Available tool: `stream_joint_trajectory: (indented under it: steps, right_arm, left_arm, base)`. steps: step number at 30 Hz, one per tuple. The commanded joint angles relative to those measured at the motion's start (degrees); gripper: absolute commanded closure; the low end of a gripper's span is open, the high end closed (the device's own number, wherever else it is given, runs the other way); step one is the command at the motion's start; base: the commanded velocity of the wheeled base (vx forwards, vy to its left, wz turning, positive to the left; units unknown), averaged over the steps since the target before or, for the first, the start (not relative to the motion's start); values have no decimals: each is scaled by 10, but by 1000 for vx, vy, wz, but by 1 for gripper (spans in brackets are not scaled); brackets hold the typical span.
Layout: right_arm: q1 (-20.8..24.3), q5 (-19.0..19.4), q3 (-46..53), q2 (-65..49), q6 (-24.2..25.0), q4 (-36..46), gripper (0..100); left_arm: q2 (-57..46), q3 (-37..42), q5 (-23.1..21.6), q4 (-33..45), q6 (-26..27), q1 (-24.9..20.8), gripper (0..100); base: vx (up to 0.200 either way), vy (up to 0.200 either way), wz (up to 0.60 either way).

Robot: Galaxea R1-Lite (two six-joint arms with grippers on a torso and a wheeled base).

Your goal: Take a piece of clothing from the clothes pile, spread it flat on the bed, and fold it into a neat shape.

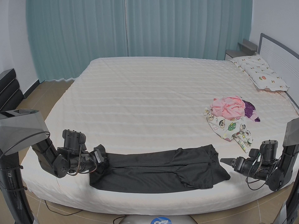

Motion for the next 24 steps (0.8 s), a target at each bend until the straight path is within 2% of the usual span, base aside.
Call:
stream_joint_trajectory:
  steps: [1, 4, 10, 16, 24]
  right_arm:
    - [1, 0, 1, -2, 0, 0, 0]
    - [1, 0, 1, -3, 0, 0, 0]
    - [1, 0, 1, -5, 0, 0, 0]
    - [1, 0, 2, -5, 0, -1, 0]
    - [1, 1, 2, -4, 0, -1, 0]
  left_arm:
    - [-31, -6, 13, 20, 0, -22, 100]
    - [-29, -11, 19, 26, 0, -30, 100]
    - [-19, -15, 20, 26, 0, -30, 100]
    - [-10, -11, 20, 26, 0, -30, 100]
    - [-12, -27, 37, 27, 0, -39, 100]
  base:
    - [0, -200, 0]
    - [0, -200, 0]
    - [0, 0, 0]
    - [-200, 0, 0]
    - [0, 0, 0]
